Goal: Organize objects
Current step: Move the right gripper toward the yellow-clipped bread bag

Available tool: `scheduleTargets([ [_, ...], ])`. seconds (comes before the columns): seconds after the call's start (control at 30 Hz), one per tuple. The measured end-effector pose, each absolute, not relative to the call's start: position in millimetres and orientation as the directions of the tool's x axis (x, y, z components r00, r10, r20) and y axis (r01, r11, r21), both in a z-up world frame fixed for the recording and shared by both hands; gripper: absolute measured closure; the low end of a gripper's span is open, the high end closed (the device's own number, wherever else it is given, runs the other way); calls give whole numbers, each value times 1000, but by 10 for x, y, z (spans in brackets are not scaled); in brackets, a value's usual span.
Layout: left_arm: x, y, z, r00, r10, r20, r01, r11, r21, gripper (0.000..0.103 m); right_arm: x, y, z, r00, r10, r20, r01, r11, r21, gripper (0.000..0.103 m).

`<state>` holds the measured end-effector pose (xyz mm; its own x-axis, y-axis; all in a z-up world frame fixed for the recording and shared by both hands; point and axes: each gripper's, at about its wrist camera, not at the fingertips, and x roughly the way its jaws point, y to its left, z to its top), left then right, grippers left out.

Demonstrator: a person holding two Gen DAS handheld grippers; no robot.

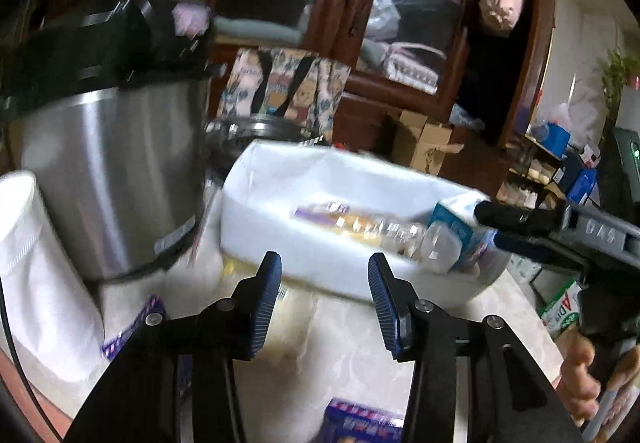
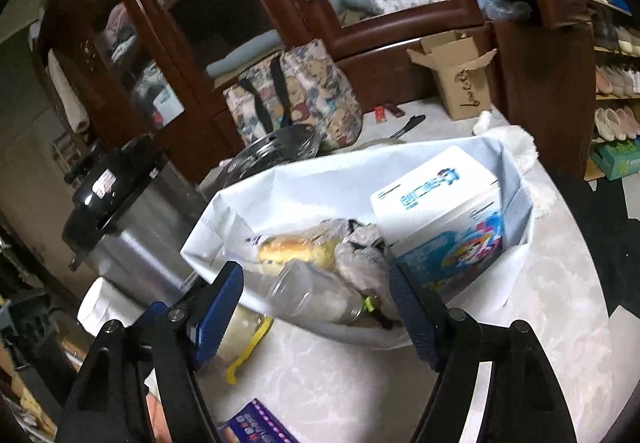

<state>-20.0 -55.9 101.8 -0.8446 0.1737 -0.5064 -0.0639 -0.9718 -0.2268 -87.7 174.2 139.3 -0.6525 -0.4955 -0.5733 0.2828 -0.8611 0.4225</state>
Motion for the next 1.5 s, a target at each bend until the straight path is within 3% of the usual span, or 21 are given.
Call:
scheduleTargets([
  [0.37,98,-940,755,-835,90,-543,84,-954,-287,58,-839,1170,1119,-415,-650,-637,409,-758,507,29],
  [0.53,73,-1058,658,-802,18,-597,187,-942,-280,60,-881,772,839,-343,-596,-726,457,-781,425,37],
  [0.6,80,-1085,636,-796,6,-605,206,-937,-281,60,-911,641,705,-313,-566,-763,472,-790,393,45],
  [0.77,116,-1173,621,-793,6,-610,232,-922,-310,60,-970,436,448,-202,-581,-789,490,-757,432,48],
  [0.83,135,-1219,617,-797,11,-604,238,-913,-330,60,-951,402,457,-207,-591,-780,502,-748,434,52],
  [0.9,114,-1224,627,-799,14,-602,242,-908,-342,60,-925,375,462,-208,-610,-765,521,-731,441,74],
  [1.07,99,-1191,641,-799,20,-601,231,-913,-337,60,-894,432,412,-197,-630,-751,529,-713,459,91],
  [1.5,14,-881,628,-794,79,-603,110,-957,-270,60,-540,1341,519,-390,-488,-781,464,-836,291,94],
])
